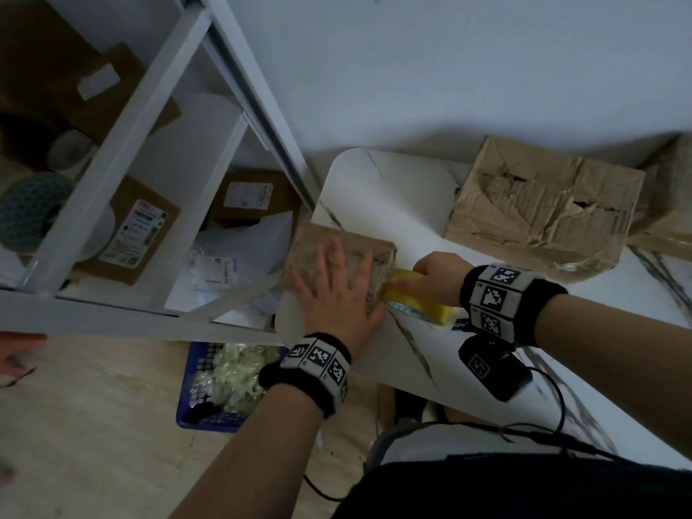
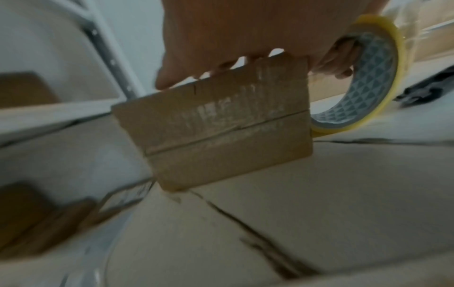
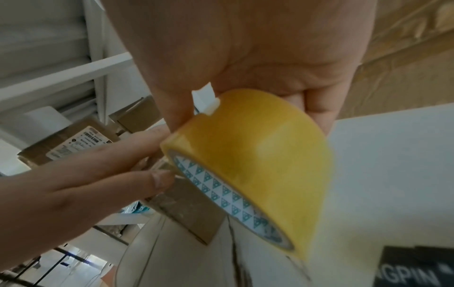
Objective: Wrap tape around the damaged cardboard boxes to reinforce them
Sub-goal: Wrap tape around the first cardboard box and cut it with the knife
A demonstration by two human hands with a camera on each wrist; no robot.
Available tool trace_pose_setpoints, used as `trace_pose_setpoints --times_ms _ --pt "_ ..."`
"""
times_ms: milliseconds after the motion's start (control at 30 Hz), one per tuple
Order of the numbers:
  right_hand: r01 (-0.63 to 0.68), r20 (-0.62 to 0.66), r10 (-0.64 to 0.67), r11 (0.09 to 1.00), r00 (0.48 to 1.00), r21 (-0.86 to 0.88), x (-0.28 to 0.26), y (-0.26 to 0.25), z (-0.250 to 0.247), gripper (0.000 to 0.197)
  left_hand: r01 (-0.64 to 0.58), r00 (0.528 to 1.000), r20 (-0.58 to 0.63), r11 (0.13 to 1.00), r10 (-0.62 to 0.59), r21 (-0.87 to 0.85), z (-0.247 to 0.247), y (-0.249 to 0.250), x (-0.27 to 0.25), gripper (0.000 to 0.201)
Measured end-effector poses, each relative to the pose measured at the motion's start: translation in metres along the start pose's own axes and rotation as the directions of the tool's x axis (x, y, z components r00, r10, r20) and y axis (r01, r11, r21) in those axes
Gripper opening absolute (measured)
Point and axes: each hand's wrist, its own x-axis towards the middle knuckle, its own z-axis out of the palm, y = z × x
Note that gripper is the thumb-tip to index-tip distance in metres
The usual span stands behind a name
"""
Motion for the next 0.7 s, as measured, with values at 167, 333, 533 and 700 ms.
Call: trace_pose_setpoints --times_ms 167,333,533,700 --pt "0.005 -0.011 -0.004 0.998 1.0 0.059 -0.003 0.005 0.001 0.053 0.176 0.984 0.052 0.981 -0.172 -0.088 -0.006 -0.007 0.002 0.107" --pt "0.078 -0.11 -0.057 0.976 0.992 0.203 -0.011 -0.001 -0.01 0.051 0.169 0.984 0.086 0.974 -0.158 -0.15 -0.025 -0.021 0.007 0.101" --pt "0.263 -0.329 -0.126 0.872 0.936 0.414 -0.029 -0.028 -0.05 0.04 0.144 0.988 0.051 0.763 -0.145 -0.63 -0.046 -0.045 0.016 0.098" --pt "0.364 -0.415 -0.138 0.763 0.899 0.535 -0.04 -0.044 -0.071 0.038 0.09 0.994 0.036 0.628 -0.099 -0.773 -0.054 -0.043 0.018 0.081"
